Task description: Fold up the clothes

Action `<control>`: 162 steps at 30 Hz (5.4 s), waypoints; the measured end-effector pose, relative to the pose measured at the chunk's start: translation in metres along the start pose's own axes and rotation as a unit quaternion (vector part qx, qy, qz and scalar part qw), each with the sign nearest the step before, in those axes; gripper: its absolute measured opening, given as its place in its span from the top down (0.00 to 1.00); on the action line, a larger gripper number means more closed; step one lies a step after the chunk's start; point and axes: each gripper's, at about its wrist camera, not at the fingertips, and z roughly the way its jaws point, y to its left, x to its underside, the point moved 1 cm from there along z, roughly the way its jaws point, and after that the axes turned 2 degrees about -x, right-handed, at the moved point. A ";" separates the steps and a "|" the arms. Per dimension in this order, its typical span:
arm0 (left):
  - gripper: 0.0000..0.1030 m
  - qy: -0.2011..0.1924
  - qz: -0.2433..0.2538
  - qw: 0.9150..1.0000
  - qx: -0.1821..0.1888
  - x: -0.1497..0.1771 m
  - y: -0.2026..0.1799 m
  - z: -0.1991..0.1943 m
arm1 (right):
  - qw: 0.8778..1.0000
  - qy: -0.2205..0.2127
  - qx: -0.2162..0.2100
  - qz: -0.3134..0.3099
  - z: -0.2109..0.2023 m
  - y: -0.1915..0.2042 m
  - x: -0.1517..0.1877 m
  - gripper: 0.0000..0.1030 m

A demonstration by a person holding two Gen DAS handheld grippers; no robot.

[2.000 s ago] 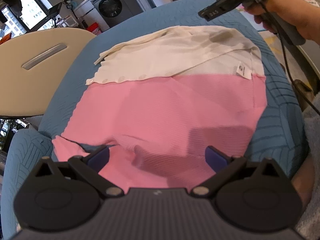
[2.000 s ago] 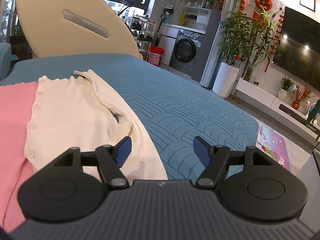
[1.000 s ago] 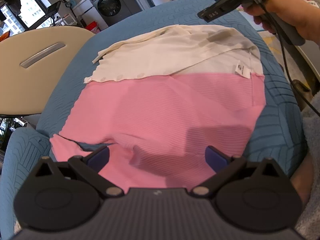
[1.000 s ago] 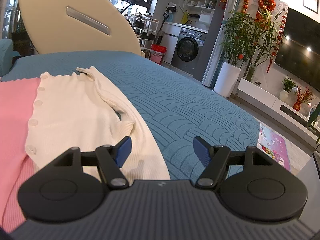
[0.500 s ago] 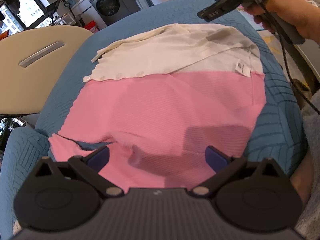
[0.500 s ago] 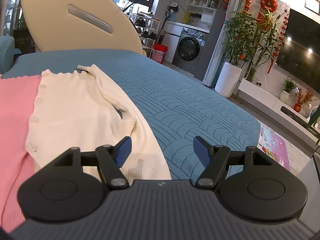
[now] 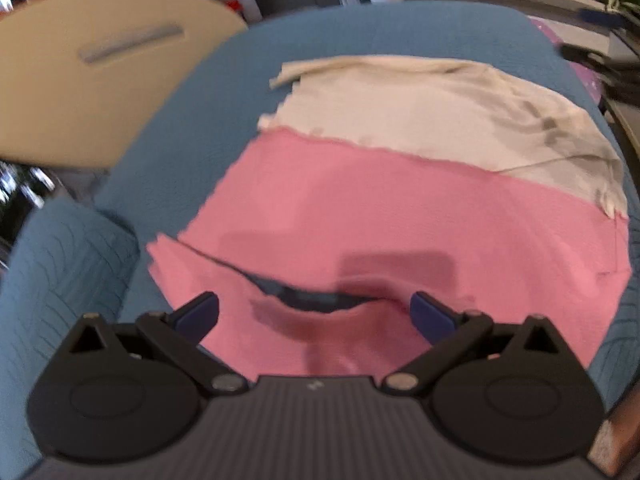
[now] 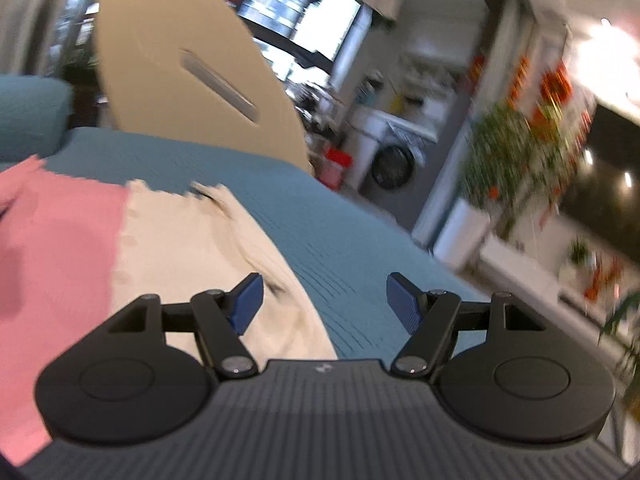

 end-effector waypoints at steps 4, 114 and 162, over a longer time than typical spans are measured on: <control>0.03 0.029 -0.047 0.998 0.009 -0.007 0.043 0.028 | 0.993 -0.054 -0.078 -0.070 -0.046 0.068 -0.008 0.31; 0.93 0.023 -0.176 0.984 -0.017 -0.097 0.115 0.128 | 0.948 0.114 -0.247 0.165 -0.014 0.050 0.011 0.87; 0.02 -0.074 -0.181 0.969 0.149 -0.107 -0.024 0.153 | 0.945 0.122 -0.141 0.268 0.097 -0.120 0.049 0.94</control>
